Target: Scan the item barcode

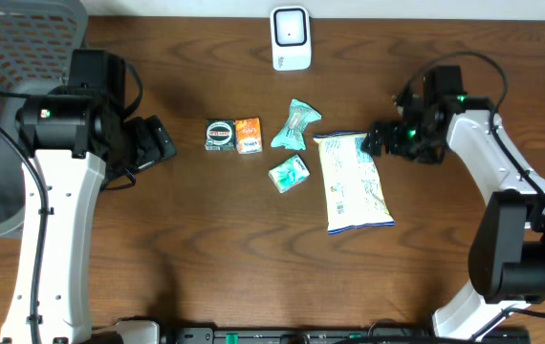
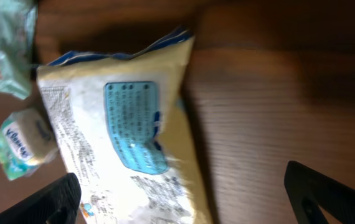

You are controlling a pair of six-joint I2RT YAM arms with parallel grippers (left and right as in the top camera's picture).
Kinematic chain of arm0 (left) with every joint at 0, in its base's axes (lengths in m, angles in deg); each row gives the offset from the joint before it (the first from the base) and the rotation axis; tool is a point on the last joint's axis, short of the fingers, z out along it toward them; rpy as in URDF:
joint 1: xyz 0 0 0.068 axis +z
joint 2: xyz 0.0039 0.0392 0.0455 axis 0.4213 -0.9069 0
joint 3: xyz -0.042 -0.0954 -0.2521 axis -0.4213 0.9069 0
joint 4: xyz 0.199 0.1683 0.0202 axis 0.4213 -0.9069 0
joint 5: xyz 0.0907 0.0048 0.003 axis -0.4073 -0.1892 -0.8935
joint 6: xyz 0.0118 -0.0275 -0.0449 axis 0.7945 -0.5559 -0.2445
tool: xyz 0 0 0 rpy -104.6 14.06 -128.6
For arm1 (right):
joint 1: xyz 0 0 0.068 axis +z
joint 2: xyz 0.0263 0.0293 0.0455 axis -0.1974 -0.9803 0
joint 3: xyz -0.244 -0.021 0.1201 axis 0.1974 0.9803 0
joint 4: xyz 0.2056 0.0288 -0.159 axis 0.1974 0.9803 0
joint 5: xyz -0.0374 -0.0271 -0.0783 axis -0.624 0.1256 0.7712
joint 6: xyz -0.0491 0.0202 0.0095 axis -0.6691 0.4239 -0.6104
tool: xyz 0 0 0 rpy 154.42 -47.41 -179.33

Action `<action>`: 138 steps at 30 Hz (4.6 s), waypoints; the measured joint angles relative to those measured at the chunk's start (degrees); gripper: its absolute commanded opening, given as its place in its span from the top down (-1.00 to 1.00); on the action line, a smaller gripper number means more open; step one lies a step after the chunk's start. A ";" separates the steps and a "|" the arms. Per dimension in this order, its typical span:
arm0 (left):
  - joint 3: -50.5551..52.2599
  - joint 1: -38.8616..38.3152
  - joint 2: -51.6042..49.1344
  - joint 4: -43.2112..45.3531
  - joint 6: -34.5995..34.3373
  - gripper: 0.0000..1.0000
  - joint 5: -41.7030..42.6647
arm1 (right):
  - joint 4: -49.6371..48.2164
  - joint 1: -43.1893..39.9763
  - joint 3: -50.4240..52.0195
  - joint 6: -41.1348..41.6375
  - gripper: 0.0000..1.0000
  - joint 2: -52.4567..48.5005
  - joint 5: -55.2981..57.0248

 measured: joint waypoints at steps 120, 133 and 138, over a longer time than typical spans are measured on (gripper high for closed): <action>0.00 0.00 0.00 -0.02 -0.02 -0.96 0.02 | -60.98 15.34 7.78 53.64 0.97 17.03 -14.23; 0.00 0.00 0.00 -0.02 -0.02 -0.96 0.02 | -60.96 15.28 7.78 51.52 0.97 17.03 -16.26; 0.00 0.00 0.00 -0.02 -0.02 -0.95 0.02 | -61.00 15.28 7.78 48.89 0.97 17.03 -16.72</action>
